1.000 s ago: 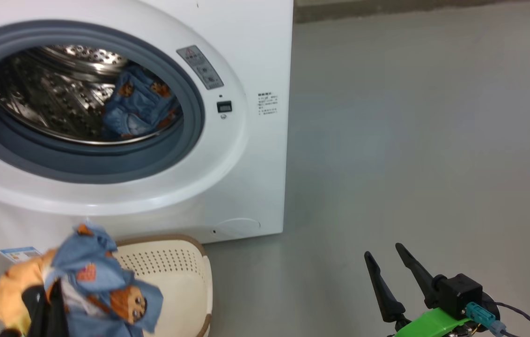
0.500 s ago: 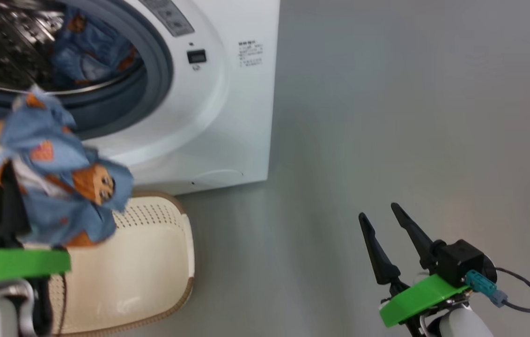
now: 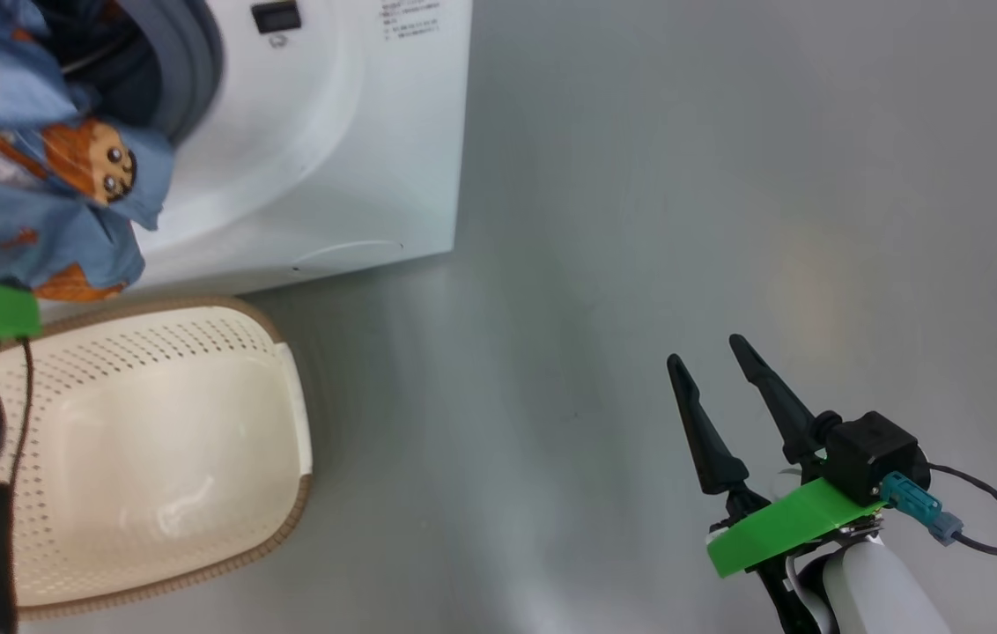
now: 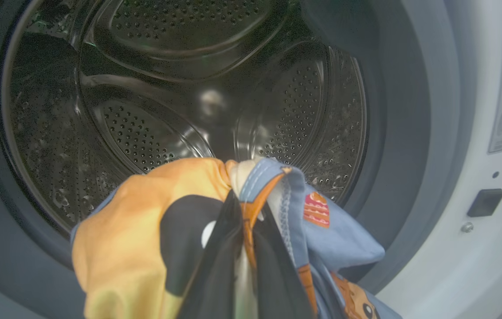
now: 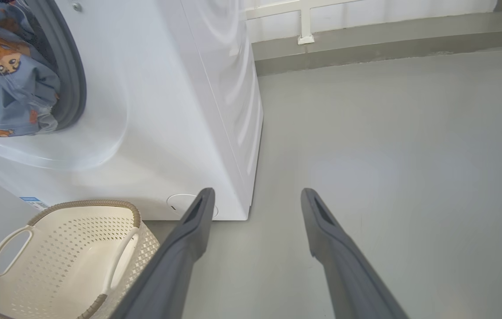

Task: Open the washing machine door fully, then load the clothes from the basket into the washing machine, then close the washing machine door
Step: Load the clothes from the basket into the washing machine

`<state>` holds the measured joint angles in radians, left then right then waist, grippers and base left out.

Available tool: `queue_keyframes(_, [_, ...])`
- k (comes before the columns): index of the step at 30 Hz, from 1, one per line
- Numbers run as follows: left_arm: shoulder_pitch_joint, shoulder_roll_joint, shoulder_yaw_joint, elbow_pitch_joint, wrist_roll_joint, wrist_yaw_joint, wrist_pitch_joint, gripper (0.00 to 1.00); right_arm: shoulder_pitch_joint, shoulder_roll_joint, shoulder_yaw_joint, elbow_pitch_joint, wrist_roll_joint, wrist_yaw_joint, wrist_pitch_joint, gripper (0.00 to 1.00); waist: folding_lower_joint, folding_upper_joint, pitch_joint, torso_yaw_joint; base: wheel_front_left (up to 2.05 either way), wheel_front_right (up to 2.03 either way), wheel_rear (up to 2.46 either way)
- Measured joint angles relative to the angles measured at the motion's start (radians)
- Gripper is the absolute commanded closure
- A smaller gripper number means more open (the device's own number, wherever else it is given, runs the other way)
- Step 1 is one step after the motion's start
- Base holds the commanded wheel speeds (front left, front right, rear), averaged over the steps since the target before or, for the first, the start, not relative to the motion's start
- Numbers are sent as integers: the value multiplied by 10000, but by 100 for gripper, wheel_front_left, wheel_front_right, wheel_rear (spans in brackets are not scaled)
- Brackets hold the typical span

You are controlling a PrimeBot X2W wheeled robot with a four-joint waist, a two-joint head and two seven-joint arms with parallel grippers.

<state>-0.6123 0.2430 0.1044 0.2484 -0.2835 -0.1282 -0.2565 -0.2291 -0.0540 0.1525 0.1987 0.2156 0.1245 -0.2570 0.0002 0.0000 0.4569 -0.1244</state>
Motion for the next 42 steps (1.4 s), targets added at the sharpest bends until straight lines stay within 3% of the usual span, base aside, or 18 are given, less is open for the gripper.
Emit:
queue_keyframes(16, [-3999,1425,-1275,3377,-970,0,23,100,-452,2,276,-182,339,0,0,0,-1,0,1568,-529,0,0,0])
queue_keyframes(21, [-5376,2040,-2199,4036,-1708,0,825,100,-684,0,391,-242,570,0,0,0,0,0,2064,-643,0,0,0])
queue_keyframes(28, [-7322,2830,-2828,4420,-2930,0,2309,100,-1082,-2,982,-257,1060,0,0,0,-1,0,2746,-812,0,0,0])
queue_keyframes(32, [-8052,3248,-3170,4393,-3358,0,2652,100,-1295,0,1264,-314,1415,0,0,0,-1,0,3096,-1001,0,0,0])
queue_keyframes(36, [-8535,3691,-3549,4092,-3731,0,2558,100,-1430,-2,1344,-378,1580,0,0,0,-1,0,3449,-1227,0,0,0])
queue_keyframes(42, [-9121,4477,-3910,3837,-3659,0,736,100,-1651,2,1423,-506,1768,0,0,0,-1,0,4094,-1566,0,0,0])
